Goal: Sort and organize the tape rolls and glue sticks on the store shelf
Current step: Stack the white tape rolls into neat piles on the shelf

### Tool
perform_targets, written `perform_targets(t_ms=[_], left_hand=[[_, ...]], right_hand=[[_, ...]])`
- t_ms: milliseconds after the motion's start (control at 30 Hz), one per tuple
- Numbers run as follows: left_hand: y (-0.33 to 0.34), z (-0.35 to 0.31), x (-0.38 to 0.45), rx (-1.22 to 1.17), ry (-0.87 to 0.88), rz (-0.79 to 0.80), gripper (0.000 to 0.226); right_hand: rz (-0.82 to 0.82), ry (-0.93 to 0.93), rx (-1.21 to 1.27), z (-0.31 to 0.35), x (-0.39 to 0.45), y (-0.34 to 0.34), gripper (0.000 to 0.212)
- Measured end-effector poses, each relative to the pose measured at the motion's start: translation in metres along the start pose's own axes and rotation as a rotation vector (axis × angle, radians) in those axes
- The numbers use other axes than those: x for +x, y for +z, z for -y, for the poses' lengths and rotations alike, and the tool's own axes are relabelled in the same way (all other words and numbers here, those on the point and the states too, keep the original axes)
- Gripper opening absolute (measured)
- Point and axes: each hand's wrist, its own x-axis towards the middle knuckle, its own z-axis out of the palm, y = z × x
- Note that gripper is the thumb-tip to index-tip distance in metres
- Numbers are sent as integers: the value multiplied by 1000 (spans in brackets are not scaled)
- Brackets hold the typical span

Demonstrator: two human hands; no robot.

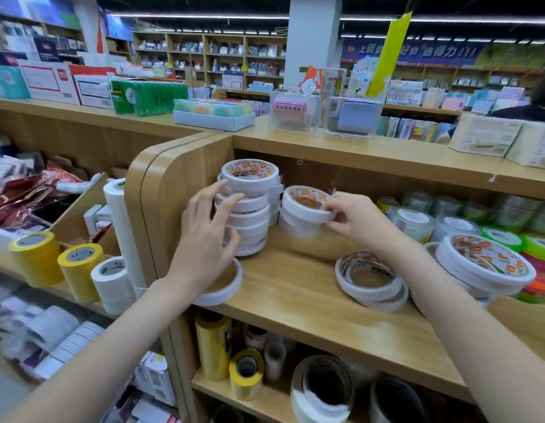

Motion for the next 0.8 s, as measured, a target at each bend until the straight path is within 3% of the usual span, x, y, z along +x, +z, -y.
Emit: perform_targets(t_ms=[133,233,300,567,733,800], left_hand=[[8,2,6,47,20,108,48],[12,7,6,41,13,148,48],[13,9,6,34,22,139,46],[15,11,5,8,28,135,46],[15,11,5,1,27,136,47],[16,11,4,-3,34,134,47]], right_hand=[[13,140,-71,-5,28,25,20],[37,234,53,-10,30,33,31],[24,210,136,-10,27,35,33],[50,308,-38,-4,40,34,30],[112,255,-6,-7,37,38,43],[36,247,-79,-8,36,43,44]])
